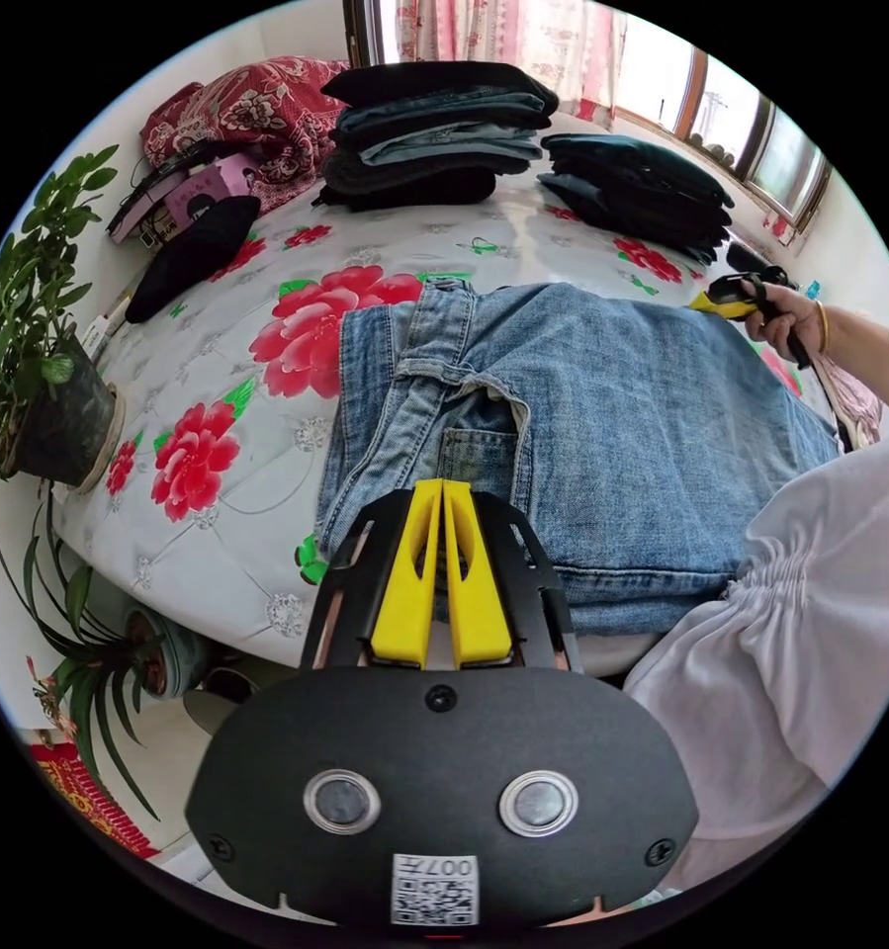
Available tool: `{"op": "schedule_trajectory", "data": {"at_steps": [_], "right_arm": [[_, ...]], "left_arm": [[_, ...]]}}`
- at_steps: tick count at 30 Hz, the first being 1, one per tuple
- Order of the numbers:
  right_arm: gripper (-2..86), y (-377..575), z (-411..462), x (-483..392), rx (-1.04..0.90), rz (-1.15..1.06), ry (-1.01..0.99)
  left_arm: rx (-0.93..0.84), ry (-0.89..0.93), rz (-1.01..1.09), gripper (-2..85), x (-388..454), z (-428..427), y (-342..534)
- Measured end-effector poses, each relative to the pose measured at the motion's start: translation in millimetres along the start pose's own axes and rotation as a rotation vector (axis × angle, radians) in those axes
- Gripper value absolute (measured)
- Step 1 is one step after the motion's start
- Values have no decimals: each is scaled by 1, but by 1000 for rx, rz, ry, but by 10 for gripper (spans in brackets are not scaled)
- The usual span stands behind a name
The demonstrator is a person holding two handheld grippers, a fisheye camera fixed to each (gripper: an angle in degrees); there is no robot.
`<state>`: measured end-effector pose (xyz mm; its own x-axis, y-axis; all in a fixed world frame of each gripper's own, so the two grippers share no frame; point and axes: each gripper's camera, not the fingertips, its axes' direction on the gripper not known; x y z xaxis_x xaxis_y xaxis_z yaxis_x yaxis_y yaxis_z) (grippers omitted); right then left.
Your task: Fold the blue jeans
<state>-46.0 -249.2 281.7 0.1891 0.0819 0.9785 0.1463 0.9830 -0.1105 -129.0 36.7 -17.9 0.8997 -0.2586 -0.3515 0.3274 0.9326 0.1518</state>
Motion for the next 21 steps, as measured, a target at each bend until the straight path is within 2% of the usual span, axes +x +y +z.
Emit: {"op": "schedule_trajectory", "data": {"at_steps": [3,6,7,9,13,15,17,21], "right_arm": [[3,4,-8,-3,5,2,27],[2,1,7,-9,-125,-18,-13],[0,2,6,-17,-142,-39,86],[-1,2,-20,-30,-31,-67,142],[0,10,-48,-50,51,-84,240],[1,24,-68,-59,178,-50,302],[7,64,-117,-76,414,-54,392],[28,157,-172,-88,569,-103,361]], "left_arm": [[4,8,-13,-10,-3,-4,1],[4,8,-17,-10,-6,-9,1],[3,7,-17,-10,-8,-11,1],[1,2,-12,-10,-10,-14,1],[31,-22,-14,-10,-21,-11,-17],[15,-40,0,-10,-26,-9,-31],[7,-35,10,-10,-36,-11,-36],[37,24,-84,-9,-63,-22,-26]]}}
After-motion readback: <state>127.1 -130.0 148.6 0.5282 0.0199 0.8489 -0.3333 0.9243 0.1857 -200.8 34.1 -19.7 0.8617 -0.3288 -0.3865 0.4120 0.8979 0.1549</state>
